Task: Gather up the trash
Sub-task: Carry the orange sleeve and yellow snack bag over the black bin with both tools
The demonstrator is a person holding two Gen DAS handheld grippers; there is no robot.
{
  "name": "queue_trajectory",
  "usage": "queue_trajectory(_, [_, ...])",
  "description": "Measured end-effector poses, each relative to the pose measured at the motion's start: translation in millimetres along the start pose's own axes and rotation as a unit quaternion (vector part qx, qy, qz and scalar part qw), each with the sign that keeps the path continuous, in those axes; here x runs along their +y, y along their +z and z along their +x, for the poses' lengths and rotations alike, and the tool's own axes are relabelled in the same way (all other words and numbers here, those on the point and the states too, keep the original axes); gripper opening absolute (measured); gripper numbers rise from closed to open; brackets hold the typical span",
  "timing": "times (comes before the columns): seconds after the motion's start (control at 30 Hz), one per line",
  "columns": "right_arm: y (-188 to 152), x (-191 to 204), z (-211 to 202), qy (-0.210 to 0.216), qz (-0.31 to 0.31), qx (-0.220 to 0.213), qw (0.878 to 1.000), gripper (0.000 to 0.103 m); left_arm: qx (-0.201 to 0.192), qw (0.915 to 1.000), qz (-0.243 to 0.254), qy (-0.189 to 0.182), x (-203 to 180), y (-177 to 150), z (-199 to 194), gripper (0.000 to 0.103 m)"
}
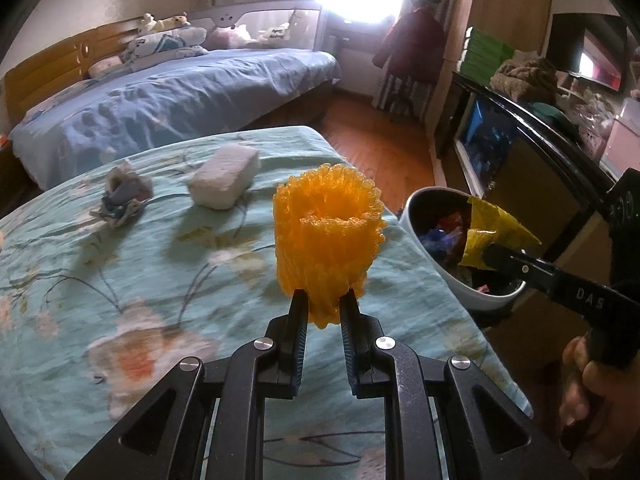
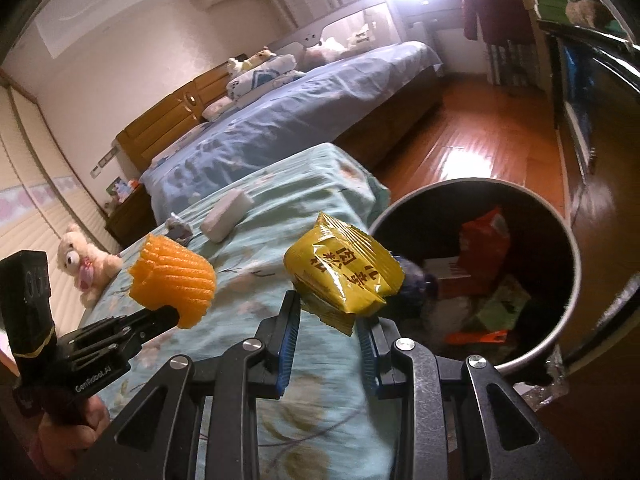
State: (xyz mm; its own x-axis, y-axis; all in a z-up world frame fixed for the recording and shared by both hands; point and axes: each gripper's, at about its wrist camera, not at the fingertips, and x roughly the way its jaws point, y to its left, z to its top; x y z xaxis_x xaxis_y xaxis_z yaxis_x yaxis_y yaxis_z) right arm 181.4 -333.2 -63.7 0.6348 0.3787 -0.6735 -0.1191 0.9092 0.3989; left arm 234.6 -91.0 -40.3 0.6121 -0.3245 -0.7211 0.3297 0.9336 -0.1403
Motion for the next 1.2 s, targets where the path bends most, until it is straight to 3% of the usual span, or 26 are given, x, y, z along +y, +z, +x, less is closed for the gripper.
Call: queue_trajectory(1.2, [16.0, -64.3, -17.4, -0.045, 0.049, -0.024, 0.998, 0.029, -0.001, 0.9972, 0.067, -0.032, -76.6, 30.8, 32.3, 0.016])
